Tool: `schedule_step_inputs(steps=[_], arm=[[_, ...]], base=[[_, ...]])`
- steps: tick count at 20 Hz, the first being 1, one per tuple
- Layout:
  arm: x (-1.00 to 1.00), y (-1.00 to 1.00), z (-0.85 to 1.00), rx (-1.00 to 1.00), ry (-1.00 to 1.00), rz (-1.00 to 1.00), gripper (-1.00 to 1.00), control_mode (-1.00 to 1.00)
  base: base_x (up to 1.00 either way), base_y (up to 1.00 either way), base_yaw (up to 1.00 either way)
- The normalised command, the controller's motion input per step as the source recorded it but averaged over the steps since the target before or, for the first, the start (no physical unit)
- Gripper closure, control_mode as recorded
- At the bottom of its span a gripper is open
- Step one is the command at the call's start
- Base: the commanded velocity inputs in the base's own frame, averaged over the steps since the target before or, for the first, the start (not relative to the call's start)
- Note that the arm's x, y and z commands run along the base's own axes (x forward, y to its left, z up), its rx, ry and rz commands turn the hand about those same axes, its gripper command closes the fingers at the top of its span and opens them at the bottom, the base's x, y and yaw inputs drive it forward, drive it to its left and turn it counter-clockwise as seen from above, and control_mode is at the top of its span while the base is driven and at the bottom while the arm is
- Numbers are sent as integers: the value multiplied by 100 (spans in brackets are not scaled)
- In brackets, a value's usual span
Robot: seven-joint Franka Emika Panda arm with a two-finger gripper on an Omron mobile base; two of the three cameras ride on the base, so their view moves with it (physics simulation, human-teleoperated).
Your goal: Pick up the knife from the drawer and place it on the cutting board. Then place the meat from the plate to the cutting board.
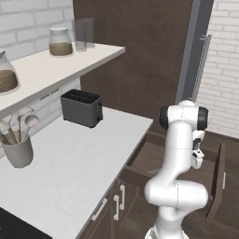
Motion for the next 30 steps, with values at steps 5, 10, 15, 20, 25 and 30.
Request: schedule_step_inputs(steps=[5, 10, 15, 20, 25, 30], arm=[[-4, -5, -28, 0, 2, 0, 100, -100], [-12, -5, -4, 0, 0, 0, 100, -100], [-28, -11, 2, 0, 0, -4, 100, -100], [-36, -23, 30, 0, -2, -21, 100, -100], [-18, -2, 72, 0, 0, -32, 100, -100], [-19, 0, 100, -1, 0, -20, 100, -100]], base=[[0, 0, 0], [0, 0, 0], [0, 0, 0], [0, 0, 0], [0, 0, 0], [0, 0, 0]])
